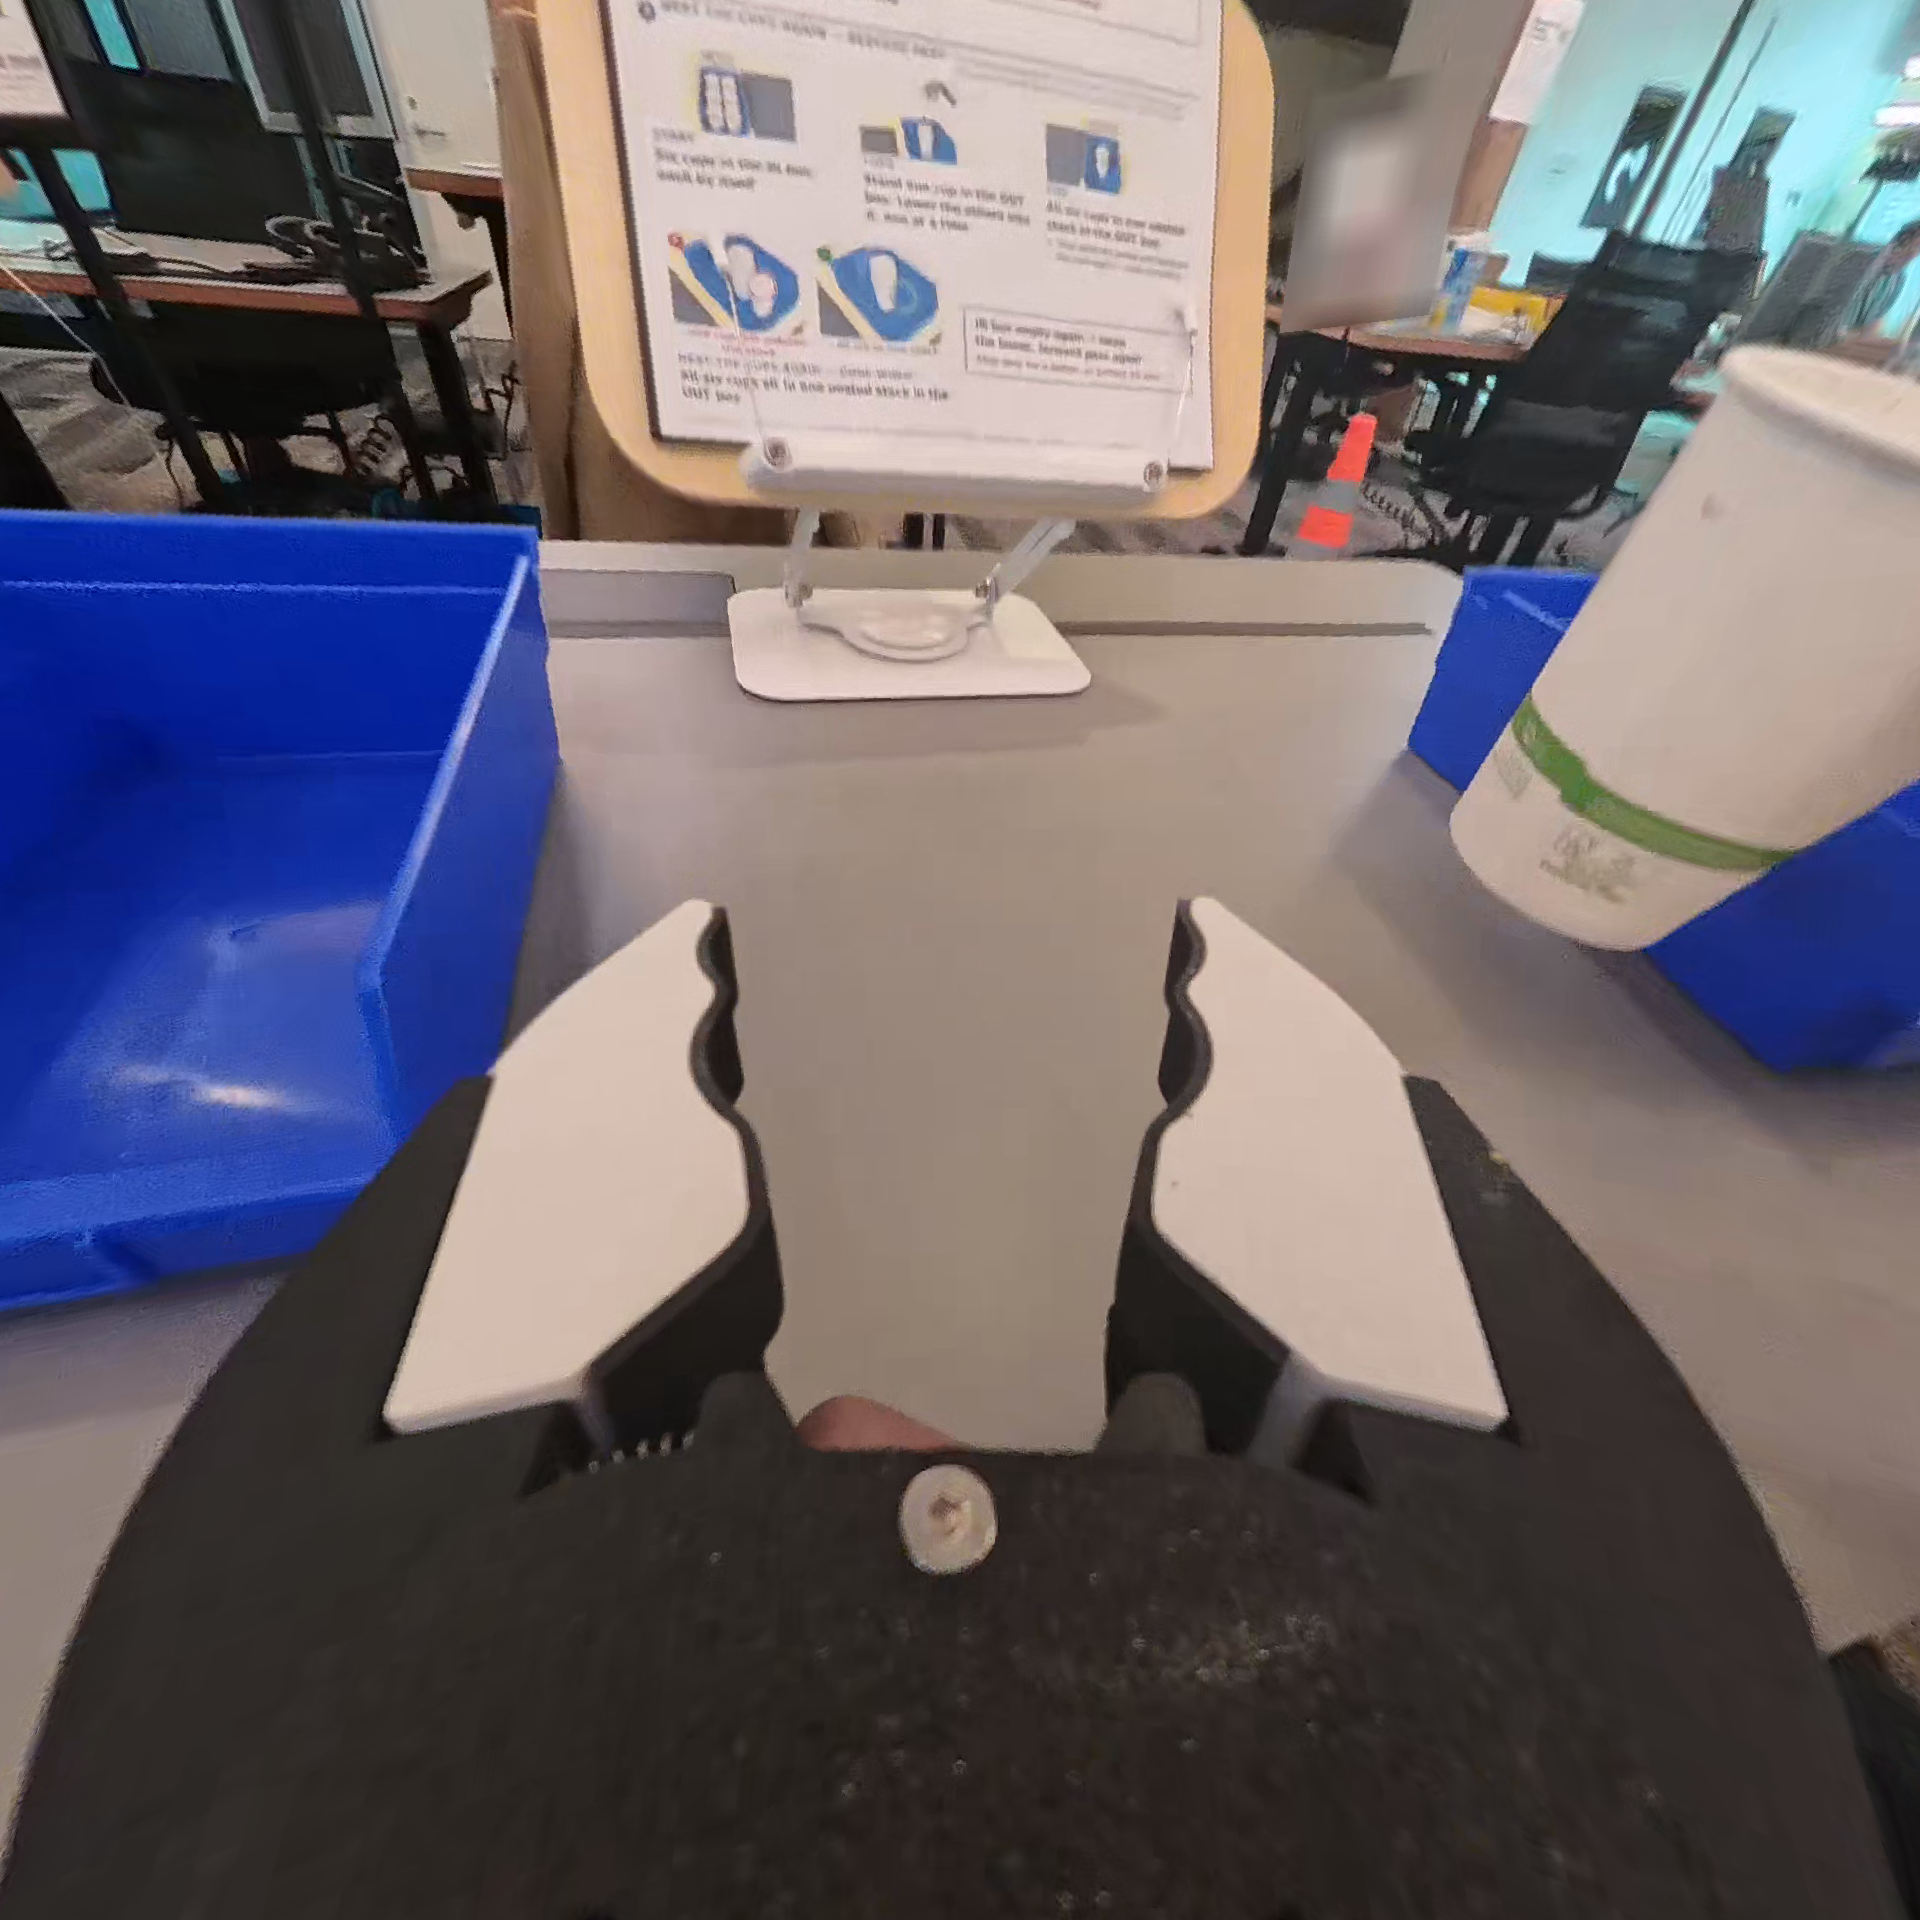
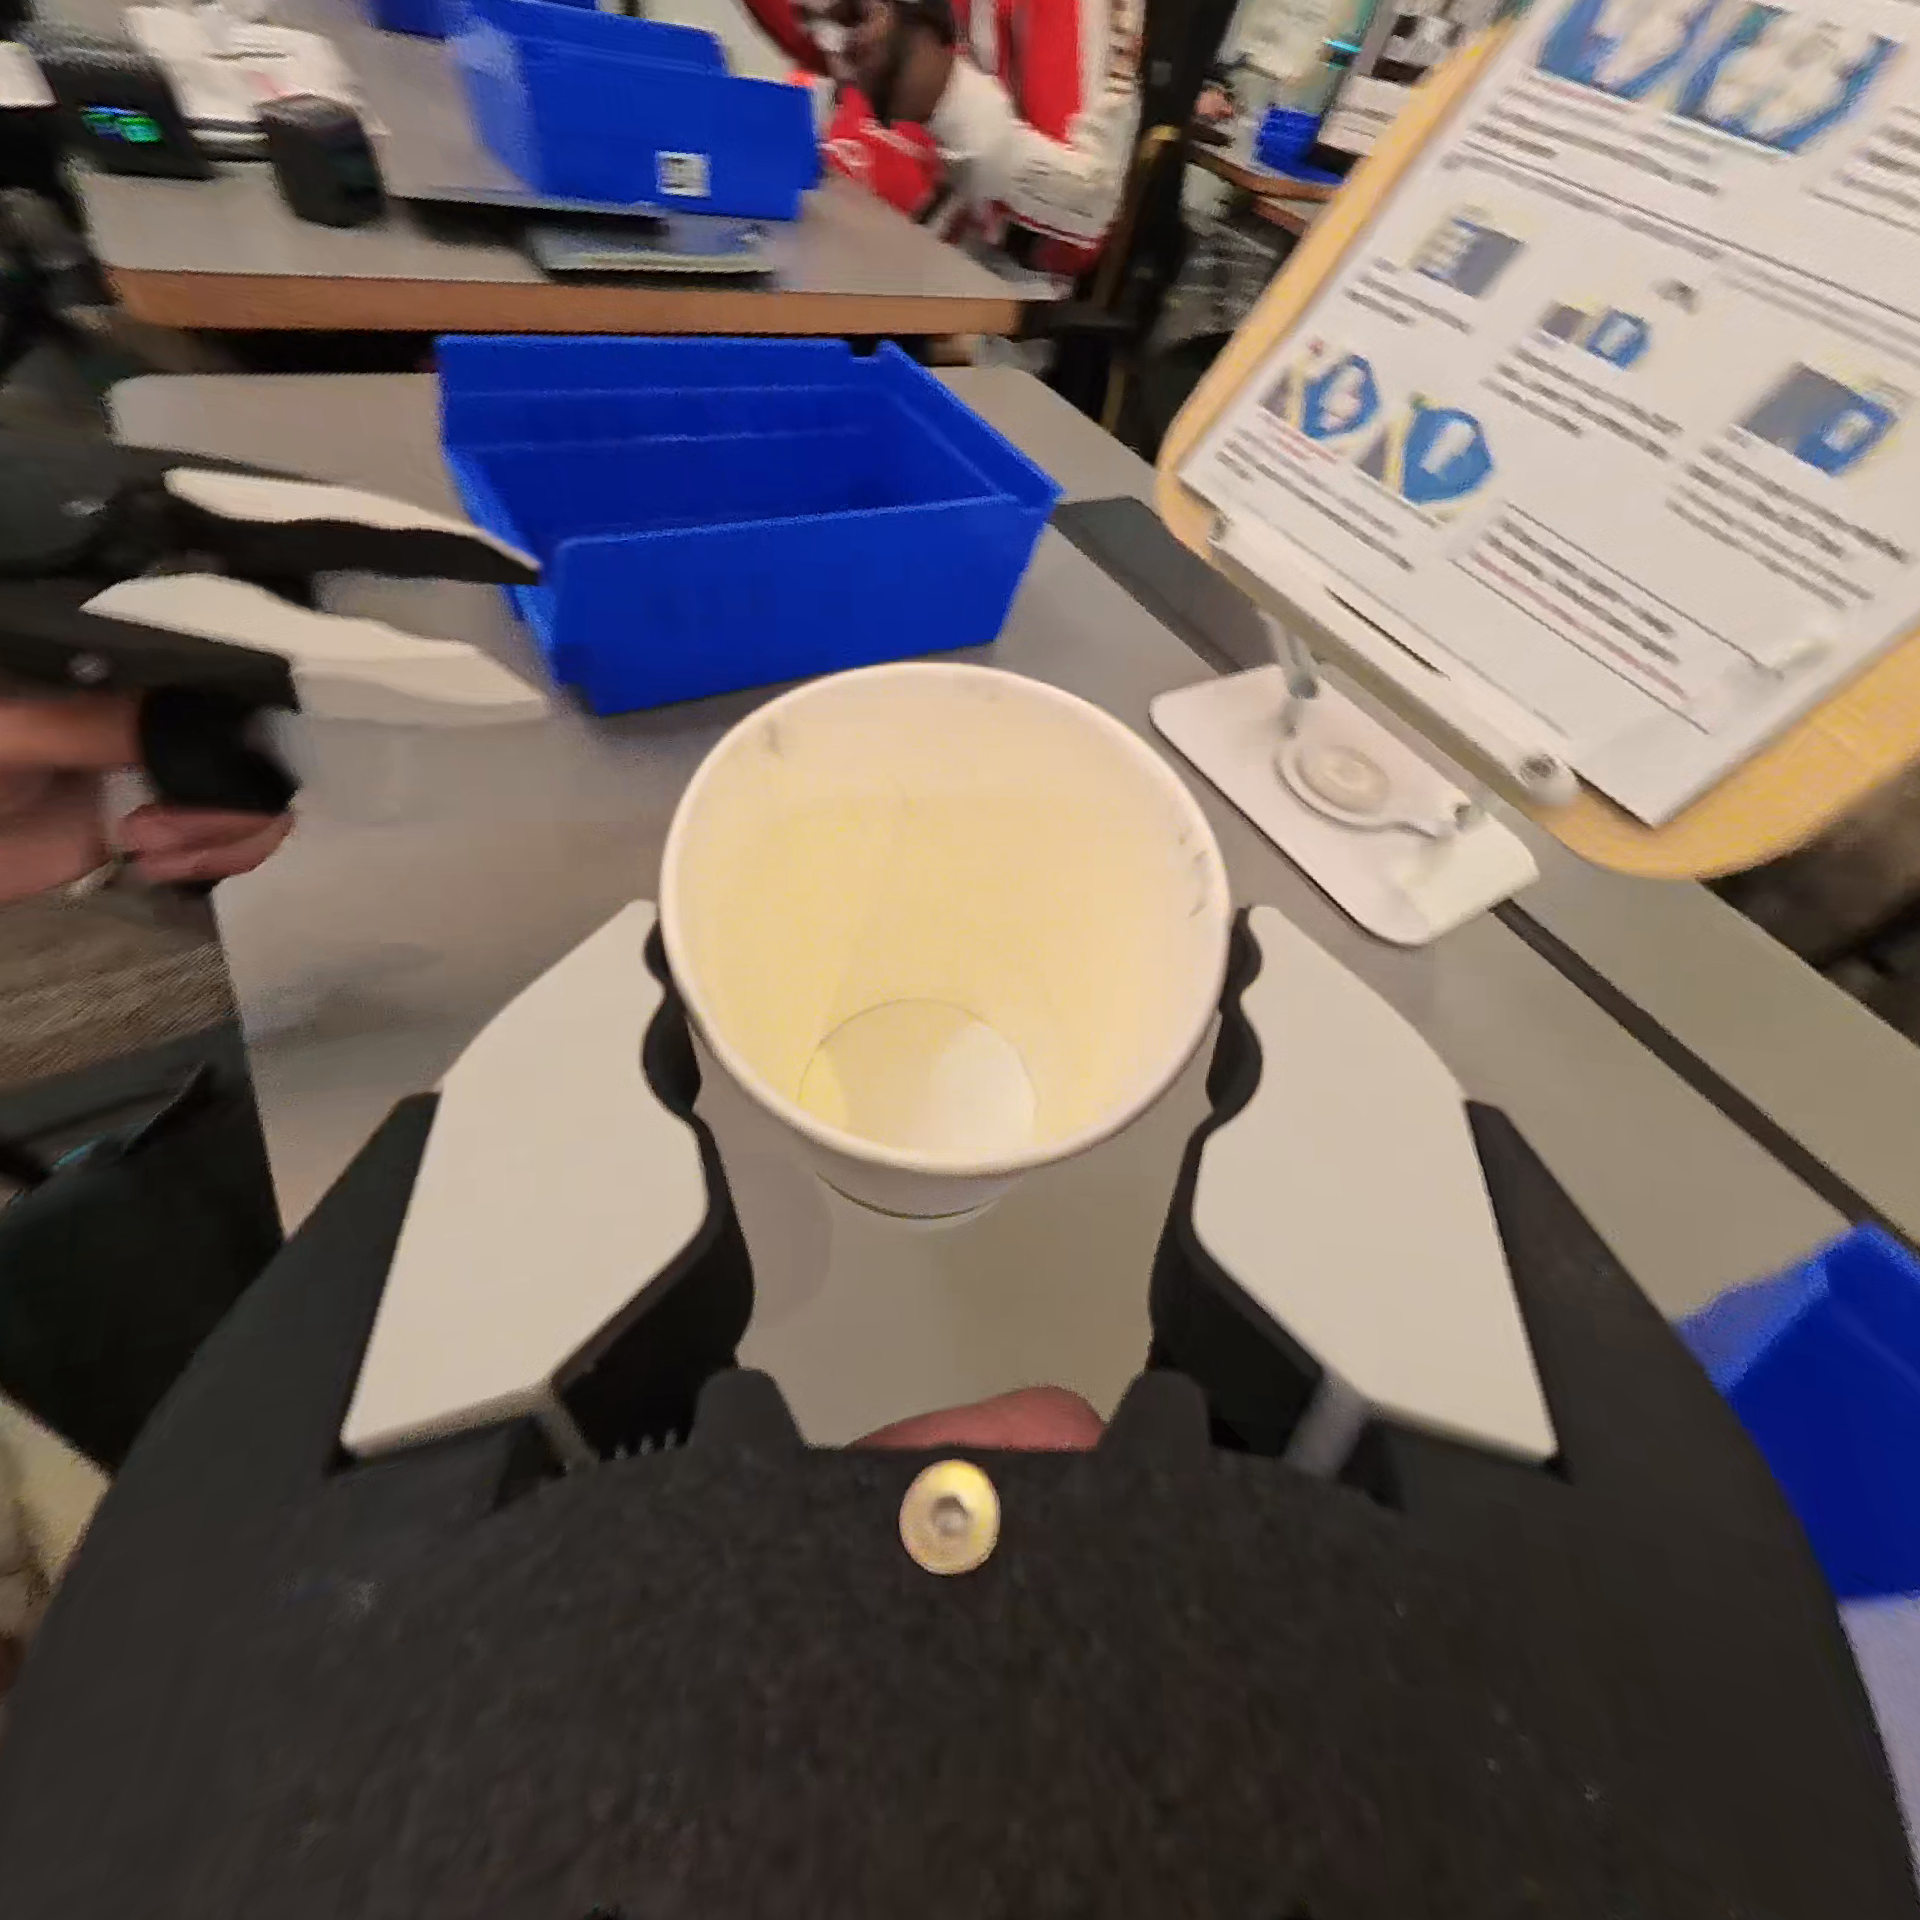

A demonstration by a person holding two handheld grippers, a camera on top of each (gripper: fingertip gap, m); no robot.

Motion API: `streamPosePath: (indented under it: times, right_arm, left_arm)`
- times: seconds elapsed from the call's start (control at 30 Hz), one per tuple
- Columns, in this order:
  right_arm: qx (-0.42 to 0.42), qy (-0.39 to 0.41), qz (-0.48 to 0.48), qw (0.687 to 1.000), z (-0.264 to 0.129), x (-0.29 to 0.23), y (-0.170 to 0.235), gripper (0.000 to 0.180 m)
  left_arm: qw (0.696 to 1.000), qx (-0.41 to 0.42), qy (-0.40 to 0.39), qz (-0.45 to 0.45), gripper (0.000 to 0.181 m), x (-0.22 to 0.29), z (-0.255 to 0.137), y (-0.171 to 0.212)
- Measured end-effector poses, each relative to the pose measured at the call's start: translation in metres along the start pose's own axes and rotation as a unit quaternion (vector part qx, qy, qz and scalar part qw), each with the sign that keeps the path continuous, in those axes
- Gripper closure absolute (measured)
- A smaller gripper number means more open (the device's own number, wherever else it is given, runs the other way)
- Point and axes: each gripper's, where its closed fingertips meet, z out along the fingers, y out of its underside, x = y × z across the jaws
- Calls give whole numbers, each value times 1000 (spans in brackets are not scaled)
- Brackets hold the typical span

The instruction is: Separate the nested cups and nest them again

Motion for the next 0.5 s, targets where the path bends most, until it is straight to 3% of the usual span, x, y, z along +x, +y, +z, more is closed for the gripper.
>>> streamPosePath:
  times: [0.1,0.2,0.4,0.5]
  right_arm:
    - [-3,67,25,997,-3,4,8,82]
    - [6,123,47,991,-15,26,-1,83]
    - [15,264,54,963,-92,146,-42,83]
    - [0,310,72,948,-127,211,-42,82]
  left_arm:
    - [1000,-25,-13,11,101,-9,-3,17]
    - [999,-33,14,-39,104,-8,-4,23]
    - [998,-47,41,-20,104,5,-2,32]
    - [996,-53,62,-33,106,14,-2,36]
